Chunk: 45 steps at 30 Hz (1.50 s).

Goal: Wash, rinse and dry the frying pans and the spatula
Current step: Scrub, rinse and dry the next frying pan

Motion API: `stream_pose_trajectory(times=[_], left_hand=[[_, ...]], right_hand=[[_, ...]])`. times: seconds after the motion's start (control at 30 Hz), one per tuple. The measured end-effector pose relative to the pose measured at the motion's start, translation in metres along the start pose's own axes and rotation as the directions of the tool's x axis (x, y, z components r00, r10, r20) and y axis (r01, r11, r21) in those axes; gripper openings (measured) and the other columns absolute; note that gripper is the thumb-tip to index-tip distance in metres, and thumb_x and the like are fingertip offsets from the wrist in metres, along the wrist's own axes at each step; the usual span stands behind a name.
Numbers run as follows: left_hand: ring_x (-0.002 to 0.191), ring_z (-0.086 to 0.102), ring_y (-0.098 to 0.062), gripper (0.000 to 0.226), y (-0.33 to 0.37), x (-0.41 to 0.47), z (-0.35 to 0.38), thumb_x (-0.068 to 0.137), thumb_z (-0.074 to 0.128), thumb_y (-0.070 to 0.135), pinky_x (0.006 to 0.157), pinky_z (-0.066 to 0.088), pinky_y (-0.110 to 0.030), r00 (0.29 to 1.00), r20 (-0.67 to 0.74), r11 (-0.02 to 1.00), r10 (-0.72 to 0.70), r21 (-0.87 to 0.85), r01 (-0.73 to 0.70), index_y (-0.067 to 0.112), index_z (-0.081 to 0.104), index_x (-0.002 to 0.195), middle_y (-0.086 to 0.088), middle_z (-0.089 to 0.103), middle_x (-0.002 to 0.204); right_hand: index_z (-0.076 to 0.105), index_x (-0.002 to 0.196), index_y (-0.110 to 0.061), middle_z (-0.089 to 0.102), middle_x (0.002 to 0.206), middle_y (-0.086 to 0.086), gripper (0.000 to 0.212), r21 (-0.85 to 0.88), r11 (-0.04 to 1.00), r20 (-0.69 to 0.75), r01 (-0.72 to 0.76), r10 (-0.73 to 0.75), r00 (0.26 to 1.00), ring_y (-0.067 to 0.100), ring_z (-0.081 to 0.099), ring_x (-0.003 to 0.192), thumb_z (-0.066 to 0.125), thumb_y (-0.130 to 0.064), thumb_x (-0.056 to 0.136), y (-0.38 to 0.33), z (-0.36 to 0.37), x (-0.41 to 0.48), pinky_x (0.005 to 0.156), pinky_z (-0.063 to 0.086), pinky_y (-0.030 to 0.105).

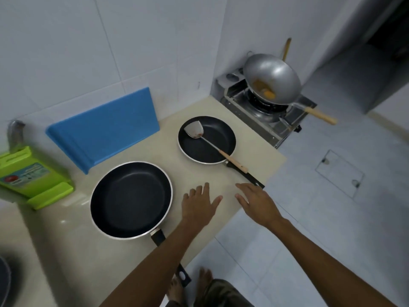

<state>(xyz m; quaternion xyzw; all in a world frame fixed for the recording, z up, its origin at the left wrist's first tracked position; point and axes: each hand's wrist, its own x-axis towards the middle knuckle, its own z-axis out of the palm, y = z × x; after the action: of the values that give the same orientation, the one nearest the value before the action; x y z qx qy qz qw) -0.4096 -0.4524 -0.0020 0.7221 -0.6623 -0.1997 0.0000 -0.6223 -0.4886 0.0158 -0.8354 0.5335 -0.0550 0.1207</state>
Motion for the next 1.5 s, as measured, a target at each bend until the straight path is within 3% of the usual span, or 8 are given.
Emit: stream_pose_trajectory(times=[0.53,0.63,0.77,0.9,1.03,1.1,1.3,1.5], left_hand=[[0.131,0.052,-0.033,0.086,0.083,0.113,0.02,0.097,0.029,0.073,0.107,0.042,-0.046,0.972,0.148,0.906,-0.181,-0.358,0.223,0.014,0.02,0.159,-0.014,0.049,0.148],[0.138,0.048,-0.033,0.089,0.105,0.148,0.031,0.095,0.038,0.073,0.114,0.039,-0.045,0.915,0.287,0.678,-0.283,-0.615,0.403,0.011,0.024,0.157,-0.014,0.046,0.154],[0.118,0.06,-0.029,0.075,0.124,0.186,0.038,0.095,0.035,0.074,0.106,0.046,-0.044,0.804,0.452,0.212,-0.387,-0.805,0.554,0.013,0.058,0.132,-0.009,0.062,0.136],[0.098,0.065,-0.021,0.07,0.136,0.207,0.044,0.099,0.027,0.072,0.079,0.051,-0.034,0.742,0.537,-0.143,-0.401,-0.837,0.528,0.02,0.073,0.108,-0.007,0.073,0.107],[0.081,0.072,-0.024,0.077,0.146,0.219,0.05,0.097,0.031,0.073,0.067,0.056,-0.029,0.722,0.578,-0.345,-0.38,-0.813,0.47,0.012,0.077,0.084,-0.01,0.077,0.085],[0.065,0.067,-0.02,0.073,0.152,0.225,0.055,0.096,0.037,0.073,0.055,0.052,-0.025,0.699,0.62,-0.418,-0.358,-0.775,0.474,0.014,0.072,0.07,-0.008,0.071,0.072],[0.081,0.059,-0.031,0.078,0.16,0.242,0.07,0.067,0.066,0.078,0.077,0.051,-0.04,0.639,0.646,-0.48,-0.418,-0.754,0.448,0.007,0.07,0.099,-0.014,0.061,0.087],[0.052,0.054,-0.012,0.053,0.168,0.245,0.072,0.091,0.061,0.061,0.055,0.05,-0.024,0.601,0.653,-0.477,-0.461,-0.753,0.453,0.008,0.059,0.094,0.001,0.053,0.059]], right_hand=[[0.038,0.151,-0.025,0.051,0.147,0.005,0.057,0.326,0.867,0.251,-0.378,0.306,0.918,0.026,0.049,0.133,0.039,-0.055,0.102,0.108,-0.002,0.092,0.108,0.046,0.047],[0.037,0.151,-0.027,0.05,0.148,0.005,0.058,0.444,0.749,0.361,-0.492,0.353,0.863,0.027,0.048,0.136,0.036,-0.057,0.102,0.13,0.005,0.122,0.113,0.04,0.043],[0.038,0.141,-0.05,0.059,0.139,0.001,0.083,0.528,0.558,0.602,-0.64,0.286,0.746,0.026,0.058,0.124,0.027,-0.096,0.074,0.16,0.036,0.145,0.108,0.044,0.055],[0.071,0.111,-0.02,0.076,0.098,0.013,0.067,0.545,0.339,0.738,-0.767,0.242,0.63,0.032,0.074,0.078,0.034,-0.074,0.095,0.149,0.033,0.158,0.065,0.063,0.042],[0.077,0.088,-0.004,0.075,0.086,0.019,0.078,0.467,0.327,0.817,-0.822,0.196,0.542,0.036,0.071,0.063,0.034,-0.069,0.098,0.139,0.039,0.168,0.06,0.063,0.046],[0.075,0.092,-0.008,0.075,0.083,0.019,0.075,0.506,0.32,0.797,-0.801,0.181,0.576,0.036,0.066,0.057,0.034,-0.07,0.098,0.142,0.047,0.167,0.055,0.06,0.043],[0.064,0.101,0.0,0.054,0.057,0.015,0.085,0.654,0.315,0.7,-0.688,0.095,0.708,0.024,0.043,0.041,0.031,-0.079,0.093,0.155,0.063,0.154,0.042,0.036,0.031],[0.045,0.145,-0.045,0.055,0.055,0.004,0.056,0.688,0.561,0.507,-0.46,0.081,0.858,0.014,0.051,0.045,0.028,-0.066,0.096,0.154,0.056,0.143,0.044,0.042,0.031]])
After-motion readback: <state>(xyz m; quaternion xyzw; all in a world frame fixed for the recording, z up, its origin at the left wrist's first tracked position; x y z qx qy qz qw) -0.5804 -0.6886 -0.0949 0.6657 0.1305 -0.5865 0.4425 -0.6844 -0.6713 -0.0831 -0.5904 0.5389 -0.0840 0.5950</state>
